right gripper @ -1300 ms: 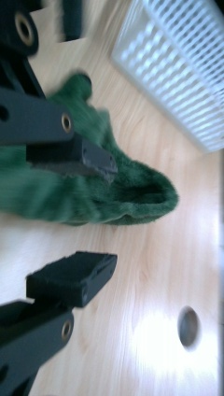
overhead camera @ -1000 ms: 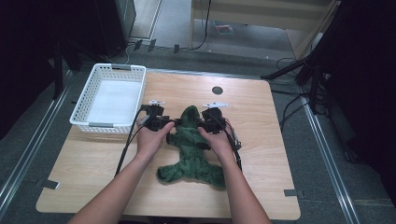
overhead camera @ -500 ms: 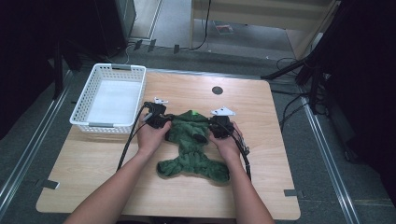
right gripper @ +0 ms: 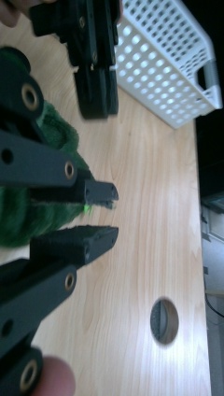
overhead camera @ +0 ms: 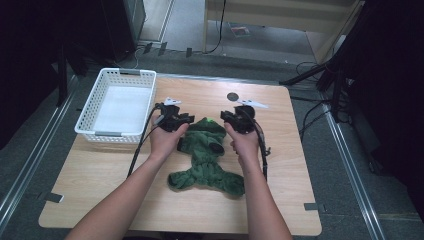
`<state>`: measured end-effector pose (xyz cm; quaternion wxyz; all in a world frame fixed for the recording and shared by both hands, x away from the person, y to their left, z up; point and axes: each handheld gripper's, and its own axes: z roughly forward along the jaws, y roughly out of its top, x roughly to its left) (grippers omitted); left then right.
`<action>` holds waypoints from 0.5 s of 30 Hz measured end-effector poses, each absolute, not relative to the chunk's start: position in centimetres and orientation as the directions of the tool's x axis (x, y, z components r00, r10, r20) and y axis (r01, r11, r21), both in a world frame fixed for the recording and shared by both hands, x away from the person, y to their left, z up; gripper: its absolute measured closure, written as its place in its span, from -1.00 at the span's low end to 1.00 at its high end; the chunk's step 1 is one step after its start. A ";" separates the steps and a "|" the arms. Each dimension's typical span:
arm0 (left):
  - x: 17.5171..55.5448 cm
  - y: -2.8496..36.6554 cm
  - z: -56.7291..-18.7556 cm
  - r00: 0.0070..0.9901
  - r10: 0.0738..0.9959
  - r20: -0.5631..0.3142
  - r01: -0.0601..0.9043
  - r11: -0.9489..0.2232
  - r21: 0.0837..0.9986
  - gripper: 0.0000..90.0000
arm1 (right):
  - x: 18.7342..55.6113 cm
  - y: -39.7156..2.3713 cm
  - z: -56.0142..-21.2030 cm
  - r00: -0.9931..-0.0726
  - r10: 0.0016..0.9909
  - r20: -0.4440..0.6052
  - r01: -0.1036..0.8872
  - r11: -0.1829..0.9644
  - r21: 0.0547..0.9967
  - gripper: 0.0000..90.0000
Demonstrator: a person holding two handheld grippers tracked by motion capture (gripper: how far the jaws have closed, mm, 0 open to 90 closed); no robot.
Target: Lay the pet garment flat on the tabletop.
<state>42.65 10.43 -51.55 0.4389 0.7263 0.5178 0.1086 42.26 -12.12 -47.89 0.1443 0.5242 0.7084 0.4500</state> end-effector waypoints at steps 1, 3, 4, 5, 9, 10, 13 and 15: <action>42.7 10.1 -51.9 0.446 0.844 -0.297 0.669 -0.094 0.737 0.59 | 42.6 -11.3 -48.7 -0.419 0.873 0.251 0.633 0.083 0.770 0.81; 42.6 9.7 -52.6 0.464 0.843 -0.274 0.688 -0.147 0.711 0.65 | 43.0 -10.2 -50.4 -0.421 0.878 0.229 0.677 0.137 0.723 0.83; 42.5 9.6 -52.8 0.467 0.842 -0.272 0.691 -0.155 0.706 0.68 | 43.2 -10.0 -51.7 -0.424 0.880 0.212 0.703 0.173 0.690 0.83; 42.5 9.6 -53.1 0.474 0.839 -0.267 0.695 -0.170 0.699 0.69 | 43.2 -9.9 -52.3 -0.424 0.882 0.206 0.712 0.183 0.678 0.84; 42.7 9.6 -53.9 0.465 0.847 -0.257 0.714 -0.188 0.674 0.70 | 43.2 -10.5 -53.7 -0.418 0.880 0.226 0.719 0.169 0.674 0.88; 42.8 9.6 -54.0 0.464 0.848 -0.258 0.712 -0.183 0.677 0.72 | 43.2 -10.6 -53.7 -0.418 0.882 0.219 0.715 0.170 0.678 0.87; 42.8 9.6 -53.7 0.458 0.850 -0.259 0.705 -0.171 0.688 0.56 | 43.1 -10.4 -53.5 -0.433 0.883 0.181 0.692 0.196 0.695 0.62; 42.3 10.1 -53.0 0.476 0.833 -0.282 0.680 -0.145 0.719 0.31 | 42.7 -10.8 -52.7 -0.454 0.856 0.245 0.686 0.161 0.710 0.41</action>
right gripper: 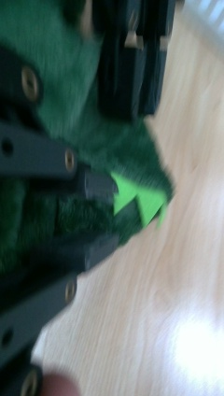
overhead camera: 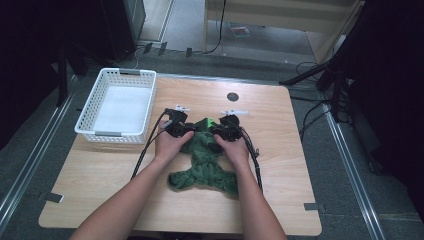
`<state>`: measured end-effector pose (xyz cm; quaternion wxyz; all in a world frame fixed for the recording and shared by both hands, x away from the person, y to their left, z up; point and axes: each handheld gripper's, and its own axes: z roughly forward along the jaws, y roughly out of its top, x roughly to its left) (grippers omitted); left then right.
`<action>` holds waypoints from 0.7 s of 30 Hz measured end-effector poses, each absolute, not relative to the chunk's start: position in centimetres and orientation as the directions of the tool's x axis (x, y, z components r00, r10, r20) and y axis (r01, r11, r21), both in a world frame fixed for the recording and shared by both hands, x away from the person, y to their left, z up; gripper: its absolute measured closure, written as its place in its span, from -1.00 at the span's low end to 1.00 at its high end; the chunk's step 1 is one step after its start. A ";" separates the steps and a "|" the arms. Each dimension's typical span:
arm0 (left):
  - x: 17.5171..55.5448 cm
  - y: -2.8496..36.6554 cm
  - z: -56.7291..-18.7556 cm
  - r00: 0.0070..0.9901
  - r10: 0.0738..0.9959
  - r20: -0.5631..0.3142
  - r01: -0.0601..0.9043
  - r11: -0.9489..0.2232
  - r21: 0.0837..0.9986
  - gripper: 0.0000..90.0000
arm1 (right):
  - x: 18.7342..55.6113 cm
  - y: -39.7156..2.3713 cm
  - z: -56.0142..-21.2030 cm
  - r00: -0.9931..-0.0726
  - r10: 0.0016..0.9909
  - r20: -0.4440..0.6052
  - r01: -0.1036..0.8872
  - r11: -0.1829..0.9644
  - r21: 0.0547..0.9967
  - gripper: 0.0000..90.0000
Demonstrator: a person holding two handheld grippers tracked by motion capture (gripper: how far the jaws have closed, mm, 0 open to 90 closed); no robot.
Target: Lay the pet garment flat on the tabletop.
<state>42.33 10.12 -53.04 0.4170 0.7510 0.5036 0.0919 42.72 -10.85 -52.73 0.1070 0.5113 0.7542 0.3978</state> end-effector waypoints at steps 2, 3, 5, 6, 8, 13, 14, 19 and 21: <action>41.5 11.0 -52.4 0.479 0.823 -0.304 0.660 -0.110 0.743 0.20 | 41.7 -11.8 -51.4 -0.498 0.810 0.309 0.652 0.115 0.749 0.35; 41.0 11.4 -52.1 0.478 0.820 -0.315 0.656 -0.095 0.748 0.18 | 40.9 -12.3 -50.7 -0.517 0.794 0.320 0.629 0.099 0.771 0.35; 39.7 12.1 -51.9 0.492 0.807 -0.328 0.643 -0.083 0.761 0.16 | 39.2 -13.5 -49.4 -0.541 0.780 0.315 0.597 0.092 0.797 0.35; 39.1 12.2 -51.9 0.505 0.801 -0.321 0.640 -0.098 0.762 0.16 | 38.0 -14.2 -48.8 -0.564 0.763 0.316 0.579 0.093 0.810 0.35; 38.1 12.3 -52.0 0.525 0.792 -0.312 0.631 -0.116 0.767 0.15 | 36.4 -14.9 -48.5 -0.596 0.739 0.314 0.564 0.107 0.819 0.33; 36.9 11.5 -52.8 0.541 0.789 -0.290 0.634 -0.156 0.757 0.14 | 34.0 -15.4 -49.6 -0.660 0.688 0.302 0.566 0.191 0.802 0.19; 36.9 11.3 -53.0 0.540 0.794 -0.280 0.636 -0.167 0.753 0.13 | 34.0 -15.3 -50.0 -0.646 0.703 0.298 0.576 0.193 0.794 0.26; 37.0 10.6 -53.7 0.534 0.813 -0.232 0.646 -0.215 0.733 0.13 | 34.4 -15.4 -51.4 -0.528 0.811 0.250 0.598 0.147 0.788 0.88; 37.4 10.6 -54.2 0.523 0.824 -0.220 0.665 -0.232 0.709 0.13 | 34.7 -16.3 -51.8 -0.460 0.841 0.285 0.639 0.090 0.764 0.90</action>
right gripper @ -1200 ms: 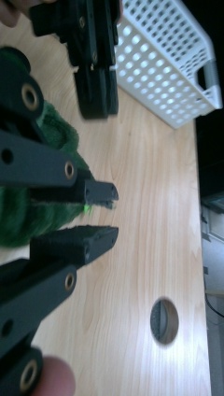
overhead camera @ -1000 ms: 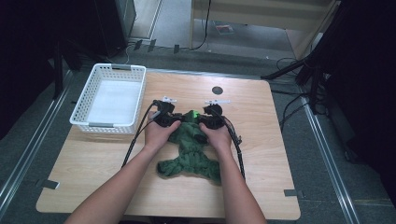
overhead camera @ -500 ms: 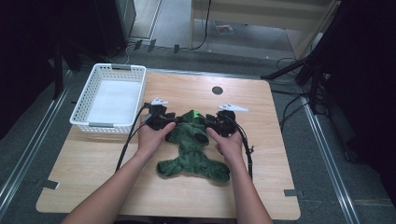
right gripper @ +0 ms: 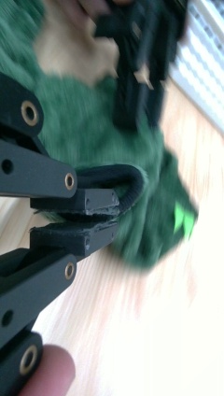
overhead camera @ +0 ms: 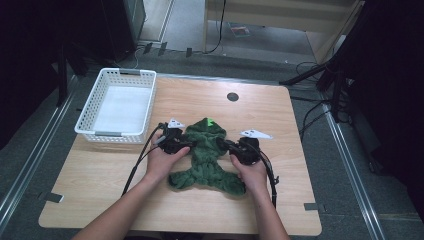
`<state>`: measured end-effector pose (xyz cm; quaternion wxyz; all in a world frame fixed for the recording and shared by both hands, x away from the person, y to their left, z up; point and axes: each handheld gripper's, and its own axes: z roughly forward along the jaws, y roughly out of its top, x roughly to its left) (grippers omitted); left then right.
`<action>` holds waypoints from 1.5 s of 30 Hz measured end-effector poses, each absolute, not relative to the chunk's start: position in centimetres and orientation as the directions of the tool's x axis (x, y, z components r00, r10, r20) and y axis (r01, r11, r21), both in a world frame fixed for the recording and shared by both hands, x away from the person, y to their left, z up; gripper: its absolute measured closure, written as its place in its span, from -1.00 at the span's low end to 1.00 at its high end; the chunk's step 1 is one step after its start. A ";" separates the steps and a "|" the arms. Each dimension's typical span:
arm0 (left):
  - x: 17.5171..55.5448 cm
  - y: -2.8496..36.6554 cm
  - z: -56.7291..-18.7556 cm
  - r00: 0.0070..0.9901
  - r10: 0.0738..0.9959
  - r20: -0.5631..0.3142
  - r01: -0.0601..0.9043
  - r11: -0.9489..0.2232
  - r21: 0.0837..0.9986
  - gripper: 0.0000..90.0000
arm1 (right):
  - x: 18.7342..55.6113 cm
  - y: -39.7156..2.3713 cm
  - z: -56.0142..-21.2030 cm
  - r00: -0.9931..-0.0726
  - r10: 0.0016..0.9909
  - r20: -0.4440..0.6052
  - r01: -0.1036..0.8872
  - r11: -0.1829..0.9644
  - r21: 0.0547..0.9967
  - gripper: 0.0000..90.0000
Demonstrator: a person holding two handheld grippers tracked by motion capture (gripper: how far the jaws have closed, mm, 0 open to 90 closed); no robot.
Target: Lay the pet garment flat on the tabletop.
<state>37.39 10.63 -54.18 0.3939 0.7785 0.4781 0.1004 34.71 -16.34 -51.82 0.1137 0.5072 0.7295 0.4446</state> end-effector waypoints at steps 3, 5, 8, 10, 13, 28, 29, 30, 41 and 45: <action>37.7 10.8 -54.2 0.522 0.827 -0.207 0.662 -0.240 0.710 0.12 | 35.0 -18.0 -53.0 -0.370 0.878 0.303 0.703 0.051 0.710 0.91; 37.7 10.6 -54.2 0.531 0.827 -0.186 0.655 -0.261 0.709 0.10 | 34.9 -18.6 -53.8 -0.349 0.897 0.270 0.725 0.076 0.685 0.91; 37.6 10.3 -54.2 0.536 0.830 -0.155 0.645 -0.284 0.709 0.09 | 34.6 -18.6 -54.1 -0.354 0.908 0.223 0.708 0.105 0.698 0.86; 37.4 10.2 -54.1 0.528 0.837 -0.142 0.644 -0.285 0.710 0.09 | 34.6 -18.4 -54.0 -0.357 0.915 0.189 0.701 0.129 0.702 0.75; 37.2 11.0 -53.9 0.525 0.831 -0.185 0.641 -0.243 0.728 0.10 | 34.4 -18.6 -53.4 -0.398 0.893 0.209 0.675 0.131 0.726 0.41; 36.8 11.8 -53.5 0.560 0.809 -0.181 0.630 -0.274 0.727 0.51 | 35.3 -12.4 -51.7 -0.515 0.841 0.166 0.566 0.189 0.802 0.59; 36.6 11.9 -53.6 0.556 0.815 -0.167 0.628 -0.279 0.727 0.58 | 35.3 -12.3 -52.5 -0.492 0.857 0.153 0.586 0.196 0.786 0.64; 36.5 12.1 -53.7 0.557 0.815 -0.160 0.629 -0.288 0.722 0.62 | 35.3 -12.6 -53.0 -0.470 0.869 0.158 0.603 0.185 0.776 0.69; 36.3 12.1 -53.7 0.535 0.838 -0.111 0.610 -0.292 0.736 0.34 | 34.5 -14.7 -53.9 -0.422 0.896 0.140 0.638 0.184 0.747 0.66; 35.8 12.2 -52.4 0.517 0.845 -0.133 0.568 -0.223 0.792 0.20 | 33.8 -14.1 -52.4 -0.458 0.879 0.129 0.571 0.180 0.801 0.60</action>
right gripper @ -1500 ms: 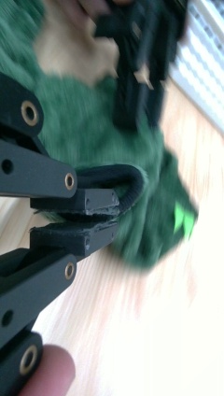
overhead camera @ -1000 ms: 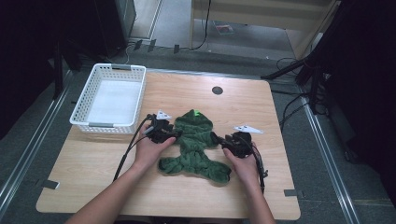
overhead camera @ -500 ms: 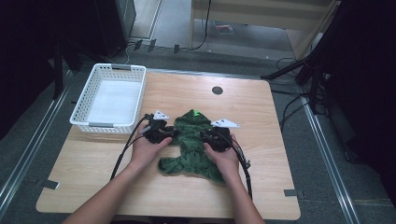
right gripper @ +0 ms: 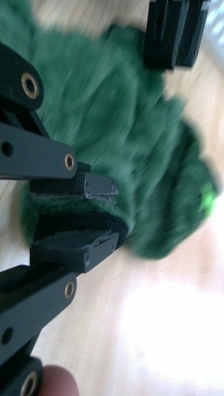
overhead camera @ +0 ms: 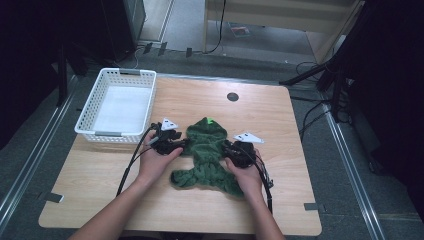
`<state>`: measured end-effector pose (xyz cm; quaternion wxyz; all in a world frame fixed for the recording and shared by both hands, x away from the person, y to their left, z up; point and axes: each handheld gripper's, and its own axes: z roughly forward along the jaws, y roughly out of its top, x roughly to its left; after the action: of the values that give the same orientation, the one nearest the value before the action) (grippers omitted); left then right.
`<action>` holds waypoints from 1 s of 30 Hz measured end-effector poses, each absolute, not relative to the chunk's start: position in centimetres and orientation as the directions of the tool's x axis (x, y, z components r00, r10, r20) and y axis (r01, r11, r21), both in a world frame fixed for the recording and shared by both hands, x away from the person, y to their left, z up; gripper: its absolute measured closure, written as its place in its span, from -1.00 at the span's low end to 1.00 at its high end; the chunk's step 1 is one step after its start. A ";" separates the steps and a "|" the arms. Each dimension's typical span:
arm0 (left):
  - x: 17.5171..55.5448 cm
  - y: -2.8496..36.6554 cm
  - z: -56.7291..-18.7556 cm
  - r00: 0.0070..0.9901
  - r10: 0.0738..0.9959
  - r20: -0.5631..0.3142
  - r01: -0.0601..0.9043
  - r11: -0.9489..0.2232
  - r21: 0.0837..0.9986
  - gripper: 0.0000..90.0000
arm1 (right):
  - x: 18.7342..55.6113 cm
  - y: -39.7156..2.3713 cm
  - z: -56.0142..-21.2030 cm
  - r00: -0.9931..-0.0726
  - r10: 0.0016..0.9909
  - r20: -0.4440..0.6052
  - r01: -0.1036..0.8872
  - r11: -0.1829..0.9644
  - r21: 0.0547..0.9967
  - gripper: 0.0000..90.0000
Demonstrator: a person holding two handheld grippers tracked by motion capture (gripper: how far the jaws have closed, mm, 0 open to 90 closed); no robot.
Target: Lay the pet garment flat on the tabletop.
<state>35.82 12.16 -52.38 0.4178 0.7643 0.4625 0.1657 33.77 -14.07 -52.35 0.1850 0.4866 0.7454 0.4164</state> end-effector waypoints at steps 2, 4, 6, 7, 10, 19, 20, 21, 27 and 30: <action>35.6 11.6 -52.0 0.516 0.846 -0.131 0.550 -0.210 0.809 0.19 | 33.7 -13.4 -51.7 -0.489 0.865 0.112 0.542 0.200 0.816 0.58; 35.5 10.7 -52.2 0.543 0.831 -0.122 0.549 -0.242 0.800 0.20 | 33.8 -12.6 -51.4 -0.519 0.847 0.115 0.533 0.215 0.819 0.57; 35.4 10.0 -52.6 0.561 0.819 -0.121 0.560 -0.267 0.784 0.25 | 34.1 -11.8 -51.8 -0.536 0.836 0.118 0.544 0.236 0.805 0.57; 35.5 9.7 -53.0 0.569 0.814 -0.116 0.569 -0.288 0.770 0.28 | 34.2 -11.6 -52.0 -0.539 0.833 0.123 0.552 0.239 0.799 0.56; 35.9 9.6 -54.0 0.555 0.823 -0.121 0.608 -0.301 0.735 0.31 | 34.6 -11.3 -53.3 -0.532 0.836 0.131 0.594 0.259 0.762 0.56; 37.1 9.6 -54.4 0.498 0.864 -0.069 0.618 -0.299 0.727 0.24 | 35.4 -11.4 -54.4 -0.536 0.829 0.162 0.621 0.257 0.740 0.57; 37.3 9.5 -54.4 0.491 0.869 -0.060 0.617 -0.298 0.728 0.23 | 35.5 -11.4 -54.4 -0.529 0.832 0.166 0.624 0.249 0.741 0.58; 37.6 9.5 -54.4 0.486 0.872 -0.053 0.618 -0.300 0.726 0.21 | 35.7 -11.4 -54.5 -0.519 0.837 0.175 0.631 0.237 0.739 0.59; 38.9 9.2 -54.3 0.454 0.890 -0.040 0.632 -0.290 0.719 0.21 | 36.9 -10.4 -54.5 -0.477 0.859 0.187 0.645 0.198 0.738 0.63; 38.9 9.0 -54.1 0.440 0.898 -0.030 0.641 -0.290 0.710 0.07 | 36.9 -10.2 -54.4 -0.476 0.863 0.169 0.640 0.208 0.739 0.60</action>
<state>38.89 9.04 -54.09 0.3341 0.7800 0.4932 0.1918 36.93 -10.20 -54.44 0.1419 0.4919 0.7641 0.3925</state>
